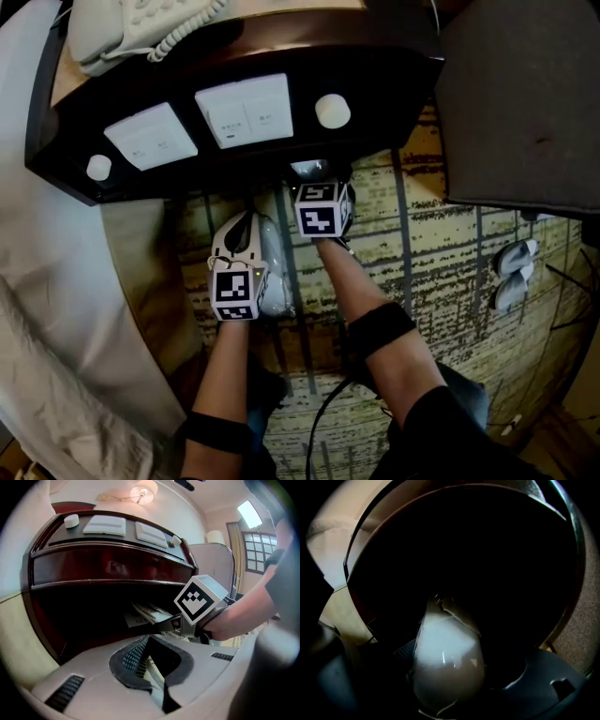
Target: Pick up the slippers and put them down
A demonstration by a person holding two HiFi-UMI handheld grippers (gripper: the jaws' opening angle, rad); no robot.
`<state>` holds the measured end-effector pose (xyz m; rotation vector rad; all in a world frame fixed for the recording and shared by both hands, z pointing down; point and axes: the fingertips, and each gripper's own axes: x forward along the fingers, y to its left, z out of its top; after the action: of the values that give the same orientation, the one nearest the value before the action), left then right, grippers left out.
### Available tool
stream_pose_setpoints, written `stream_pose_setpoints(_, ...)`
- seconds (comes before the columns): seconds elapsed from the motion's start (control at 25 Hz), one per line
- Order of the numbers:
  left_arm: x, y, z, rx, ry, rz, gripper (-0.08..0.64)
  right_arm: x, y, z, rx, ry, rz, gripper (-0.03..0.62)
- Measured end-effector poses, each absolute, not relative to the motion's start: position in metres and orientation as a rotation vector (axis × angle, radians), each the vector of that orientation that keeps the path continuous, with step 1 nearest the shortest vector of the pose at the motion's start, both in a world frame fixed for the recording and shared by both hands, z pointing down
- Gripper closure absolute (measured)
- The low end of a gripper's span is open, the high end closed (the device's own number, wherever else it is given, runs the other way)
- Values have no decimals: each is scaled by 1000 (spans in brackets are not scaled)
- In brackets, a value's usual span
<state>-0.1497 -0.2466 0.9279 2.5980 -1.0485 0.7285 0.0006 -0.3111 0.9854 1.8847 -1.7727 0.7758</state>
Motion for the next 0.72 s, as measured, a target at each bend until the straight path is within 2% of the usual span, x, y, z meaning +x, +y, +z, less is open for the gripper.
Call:
stream_pose_setpoints(0.04,-151,-248,927,2603,-1049,726,561,2,-315,984,1889,-1763,761,138)
stream_pose_setpoints(0.12,-151,-252,923,2608,-1042,717,561,4,-322,982,1898,-1743,720,242)
stream_pose_setpoints(0.16,-152,-254,922,2608,-1043,713,561,4,-325,983,1899,-1735,704,245)
stream_pose_setpoints(0.36,-159,-257,918,2607,-1059,694,561,3,-325,987,1872,-1720,668,226)
stream_pose_setpoints(0.52,-160,-254,915,2607,-1060,686,561,-2,-321,985,1844,-1734,569,160)
stream_pose_setpoints(0.72,-164,-251,914,2594,-1076,683,560,-15,-315,972,1788,-1778,476,132)
